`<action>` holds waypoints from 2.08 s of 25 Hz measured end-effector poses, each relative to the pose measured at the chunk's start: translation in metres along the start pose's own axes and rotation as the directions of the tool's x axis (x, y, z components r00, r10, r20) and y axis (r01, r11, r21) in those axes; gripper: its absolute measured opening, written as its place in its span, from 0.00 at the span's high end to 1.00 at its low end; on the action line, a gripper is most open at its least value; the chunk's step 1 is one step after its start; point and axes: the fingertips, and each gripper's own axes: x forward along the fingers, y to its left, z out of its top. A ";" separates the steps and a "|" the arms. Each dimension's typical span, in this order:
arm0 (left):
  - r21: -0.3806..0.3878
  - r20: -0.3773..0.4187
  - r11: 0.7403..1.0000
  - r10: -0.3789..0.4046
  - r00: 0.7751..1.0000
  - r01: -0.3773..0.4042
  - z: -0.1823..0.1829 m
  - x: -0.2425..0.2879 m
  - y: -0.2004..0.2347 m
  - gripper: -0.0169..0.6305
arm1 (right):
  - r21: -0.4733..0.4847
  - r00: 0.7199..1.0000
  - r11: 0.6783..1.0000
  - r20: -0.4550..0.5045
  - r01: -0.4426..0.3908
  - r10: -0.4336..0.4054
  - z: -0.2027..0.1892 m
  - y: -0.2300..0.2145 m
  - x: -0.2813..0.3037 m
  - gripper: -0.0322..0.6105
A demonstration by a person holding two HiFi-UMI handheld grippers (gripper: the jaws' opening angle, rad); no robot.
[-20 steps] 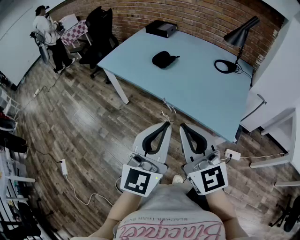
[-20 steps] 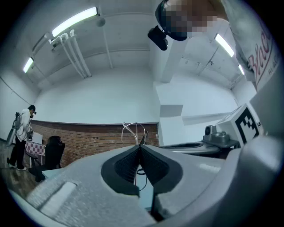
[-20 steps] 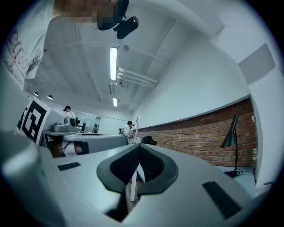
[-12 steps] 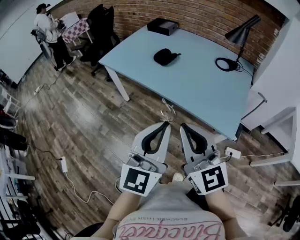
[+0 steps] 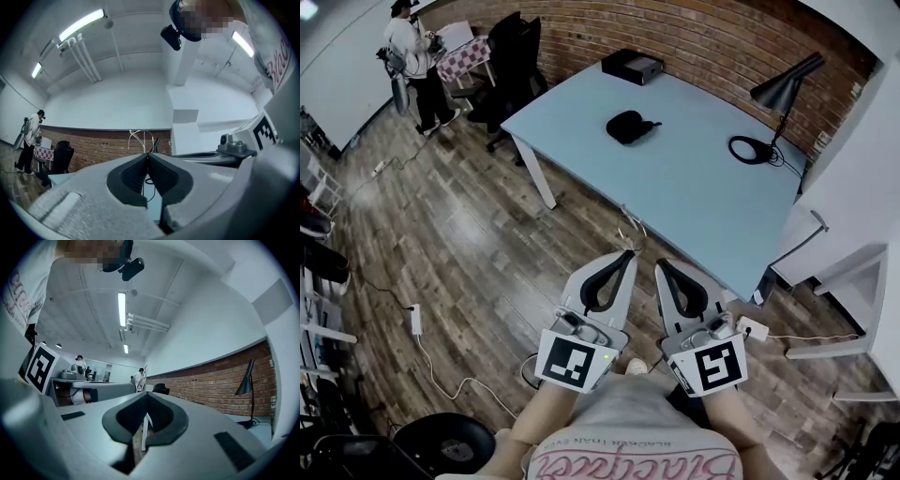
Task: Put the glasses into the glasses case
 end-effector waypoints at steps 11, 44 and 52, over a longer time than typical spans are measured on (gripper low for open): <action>0.017 -0.004 0.998 0.068 0.998 -0.068 -0.003 0.008 -0.008 0.96 | -0.004 0.997 0.997 0.003 -0.077 0.077 -0.005 -0.008 -0.002 0.93; -0.039 -0.037 0.995 -0.097 0.995 0.096 -0.041 0.159 0.254 0.96 | 0.016 0.989 0.991 -0.068 0.134 -0.133 -0.052 -0.086 0.275 0.93; -0.069 -0.068 0.992 -0.106 0.992 0.101 -0.069 0.192 0.283 0.96 | 0.036 0.987 0.990 -0.092 0.139 -0.135 -0.078 -0.108 0.317 0.93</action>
